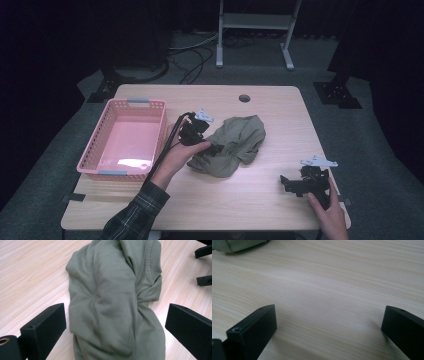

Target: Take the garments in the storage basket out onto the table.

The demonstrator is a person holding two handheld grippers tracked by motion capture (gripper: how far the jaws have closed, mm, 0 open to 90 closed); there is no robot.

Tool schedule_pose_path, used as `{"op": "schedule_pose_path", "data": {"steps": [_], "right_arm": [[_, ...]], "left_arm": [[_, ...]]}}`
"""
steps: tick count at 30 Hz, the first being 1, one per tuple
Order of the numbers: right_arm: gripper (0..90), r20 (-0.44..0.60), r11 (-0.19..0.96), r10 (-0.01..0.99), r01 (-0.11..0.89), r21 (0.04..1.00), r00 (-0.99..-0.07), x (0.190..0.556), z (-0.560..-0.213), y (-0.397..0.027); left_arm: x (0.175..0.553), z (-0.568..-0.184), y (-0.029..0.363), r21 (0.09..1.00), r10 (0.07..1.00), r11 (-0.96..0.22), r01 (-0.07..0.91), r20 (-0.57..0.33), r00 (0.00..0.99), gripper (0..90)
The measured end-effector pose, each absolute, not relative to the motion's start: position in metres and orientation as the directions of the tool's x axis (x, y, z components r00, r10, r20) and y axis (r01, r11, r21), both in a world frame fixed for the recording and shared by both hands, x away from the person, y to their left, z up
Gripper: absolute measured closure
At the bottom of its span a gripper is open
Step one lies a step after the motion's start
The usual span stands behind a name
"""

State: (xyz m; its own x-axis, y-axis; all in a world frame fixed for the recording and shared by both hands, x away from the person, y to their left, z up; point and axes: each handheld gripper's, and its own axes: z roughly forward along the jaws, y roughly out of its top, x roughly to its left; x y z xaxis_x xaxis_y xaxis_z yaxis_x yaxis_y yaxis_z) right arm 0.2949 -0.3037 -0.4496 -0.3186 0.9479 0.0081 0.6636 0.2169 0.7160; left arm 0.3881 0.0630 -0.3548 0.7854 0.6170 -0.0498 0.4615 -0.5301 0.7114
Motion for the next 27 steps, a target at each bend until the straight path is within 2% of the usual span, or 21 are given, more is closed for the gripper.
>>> {"op": "schedule_pose_path", "data": {"steps": [11,27], "right_arm": [[0.0,0.010,0.214,0.949,0.666,0.714,-0.317,0.295,-0.450,-0.304],[0.0,0.010,0.215,0.948,0.666,0.714,-0.317,0.295,-0.450,-0.304]], "left_arm": [[0.364,-0.357,0.086,0.710,0.642,-0.515,0.480,-0.052,0.765,2.9],[0.336,-0.377,0.099,0.689,0.645,-0.522,0.503,-0.067,0.761,2.9]]}}
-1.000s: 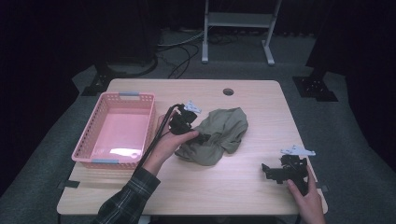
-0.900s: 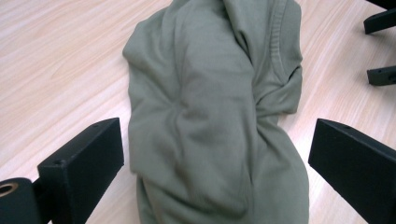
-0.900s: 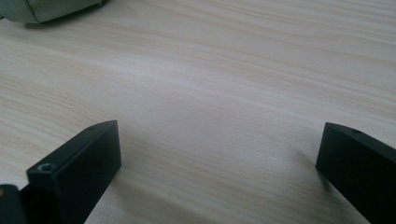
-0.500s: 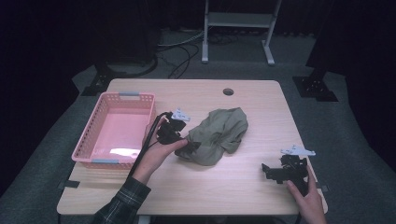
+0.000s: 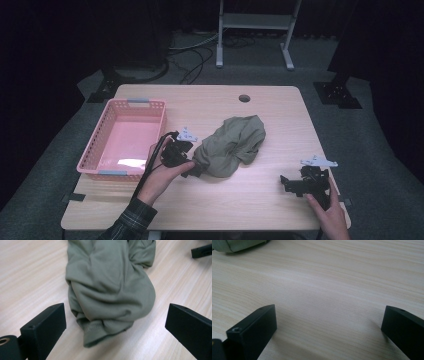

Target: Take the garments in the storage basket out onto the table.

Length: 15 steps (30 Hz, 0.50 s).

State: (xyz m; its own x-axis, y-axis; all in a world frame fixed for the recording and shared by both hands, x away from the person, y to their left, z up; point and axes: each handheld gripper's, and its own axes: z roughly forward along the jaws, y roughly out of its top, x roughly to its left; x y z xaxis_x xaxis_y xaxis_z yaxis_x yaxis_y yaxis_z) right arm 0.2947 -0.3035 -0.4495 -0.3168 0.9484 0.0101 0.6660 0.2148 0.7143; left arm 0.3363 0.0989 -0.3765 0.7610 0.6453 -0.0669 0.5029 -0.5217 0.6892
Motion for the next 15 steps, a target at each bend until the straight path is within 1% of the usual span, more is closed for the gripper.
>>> {"op": "schedule_pose_path", "data": {"steps": [6,15], "right_arm": [[0.0,0.010,0.215,0.948,0.666,0.714,-0.317,0.295,-0.450,-0.304],[0.0,0.010,0.215,0.948,0.666,0.714,-0.317,0.295,-0.449,-0.304]], "left_arm": [[0.328,-0.394,0.101,0.656,0.645,-0.540,0.528,-0.079,0.760,2.9],[0.317,-0.408,0.107,0.628,0.649,-0.545,0.556,-0.104,0.754,2.9]]}}
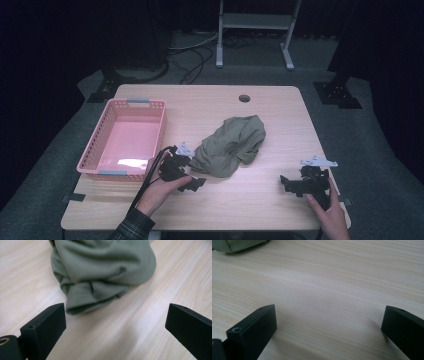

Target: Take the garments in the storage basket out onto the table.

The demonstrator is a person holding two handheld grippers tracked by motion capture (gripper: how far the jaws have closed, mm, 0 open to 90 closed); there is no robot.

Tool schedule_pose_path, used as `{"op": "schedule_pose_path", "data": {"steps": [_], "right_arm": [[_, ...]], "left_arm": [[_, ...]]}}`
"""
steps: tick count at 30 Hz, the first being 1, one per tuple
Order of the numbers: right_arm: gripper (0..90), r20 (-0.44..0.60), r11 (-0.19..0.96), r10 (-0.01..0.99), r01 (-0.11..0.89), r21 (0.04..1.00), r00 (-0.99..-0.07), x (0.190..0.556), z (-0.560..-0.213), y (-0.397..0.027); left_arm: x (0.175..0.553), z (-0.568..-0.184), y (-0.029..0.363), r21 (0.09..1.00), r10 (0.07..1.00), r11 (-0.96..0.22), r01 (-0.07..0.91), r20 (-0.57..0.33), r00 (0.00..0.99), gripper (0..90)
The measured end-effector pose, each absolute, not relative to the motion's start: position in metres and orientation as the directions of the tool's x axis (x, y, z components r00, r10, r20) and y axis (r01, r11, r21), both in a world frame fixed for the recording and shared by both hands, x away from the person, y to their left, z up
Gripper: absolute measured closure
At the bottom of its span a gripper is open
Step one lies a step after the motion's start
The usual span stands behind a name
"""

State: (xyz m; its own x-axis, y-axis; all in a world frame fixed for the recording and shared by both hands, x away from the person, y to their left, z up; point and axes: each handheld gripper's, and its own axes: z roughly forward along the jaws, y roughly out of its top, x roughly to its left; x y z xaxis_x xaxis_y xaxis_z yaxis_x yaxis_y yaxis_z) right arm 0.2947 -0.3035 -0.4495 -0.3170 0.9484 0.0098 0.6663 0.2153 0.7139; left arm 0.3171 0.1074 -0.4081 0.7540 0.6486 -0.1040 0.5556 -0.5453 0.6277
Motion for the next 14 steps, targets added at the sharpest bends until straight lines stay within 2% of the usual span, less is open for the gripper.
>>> {"op": "schedule_pose_path", "data": {"steps": [14], "right_arm": [[0.0,0.011,0.214,0.949,0.667,0.713,-0.316,0.2947,-0.4494,-0.3035]], "left_arm": [[0.3053,-0.4208,0.1041,0.595,0.636,-0.576,0.560,-0.104,0.765,2.9]]}}
